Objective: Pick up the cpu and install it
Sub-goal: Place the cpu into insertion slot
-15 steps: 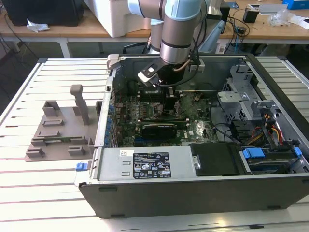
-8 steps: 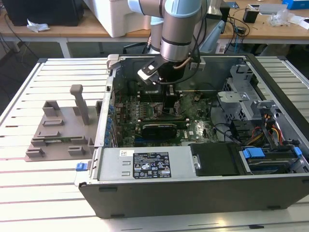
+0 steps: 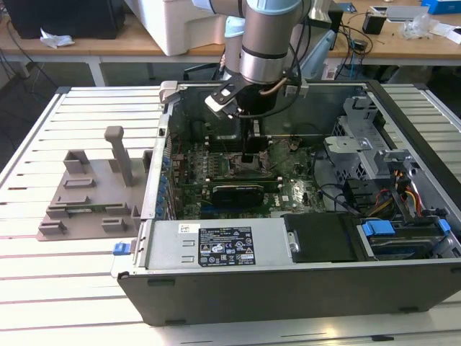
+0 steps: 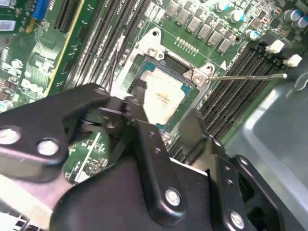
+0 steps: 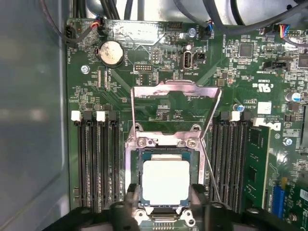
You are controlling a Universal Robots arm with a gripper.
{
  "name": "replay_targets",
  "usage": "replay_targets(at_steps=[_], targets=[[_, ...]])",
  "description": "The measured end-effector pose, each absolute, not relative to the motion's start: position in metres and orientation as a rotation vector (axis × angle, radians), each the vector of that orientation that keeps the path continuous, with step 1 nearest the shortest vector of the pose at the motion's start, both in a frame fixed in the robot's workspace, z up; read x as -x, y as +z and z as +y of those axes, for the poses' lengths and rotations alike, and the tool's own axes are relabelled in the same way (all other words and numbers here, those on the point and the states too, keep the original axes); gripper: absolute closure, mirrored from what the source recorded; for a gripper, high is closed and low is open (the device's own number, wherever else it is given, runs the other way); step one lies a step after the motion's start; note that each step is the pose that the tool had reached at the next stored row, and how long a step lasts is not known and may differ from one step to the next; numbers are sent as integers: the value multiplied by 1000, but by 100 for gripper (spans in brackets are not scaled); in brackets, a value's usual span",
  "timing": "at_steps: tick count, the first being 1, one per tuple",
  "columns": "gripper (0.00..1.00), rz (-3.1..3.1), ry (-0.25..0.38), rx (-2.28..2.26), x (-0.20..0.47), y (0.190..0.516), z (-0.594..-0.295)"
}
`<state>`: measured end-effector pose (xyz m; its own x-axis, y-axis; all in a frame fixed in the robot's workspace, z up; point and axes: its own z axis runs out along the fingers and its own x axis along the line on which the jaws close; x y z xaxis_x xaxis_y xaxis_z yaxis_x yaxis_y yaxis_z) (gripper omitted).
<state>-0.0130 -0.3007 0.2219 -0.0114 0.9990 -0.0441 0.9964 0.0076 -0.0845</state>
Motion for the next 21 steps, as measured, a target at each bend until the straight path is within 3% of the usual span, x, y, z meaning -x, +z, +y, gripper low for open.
replay_targets(at_steps=[3,5,21], targets=[[76,-2262,127,2124,13,221,-302],[89,-2294,127,2090,14,220,-302],[89,-2300,137,2069,0,206,-306]])
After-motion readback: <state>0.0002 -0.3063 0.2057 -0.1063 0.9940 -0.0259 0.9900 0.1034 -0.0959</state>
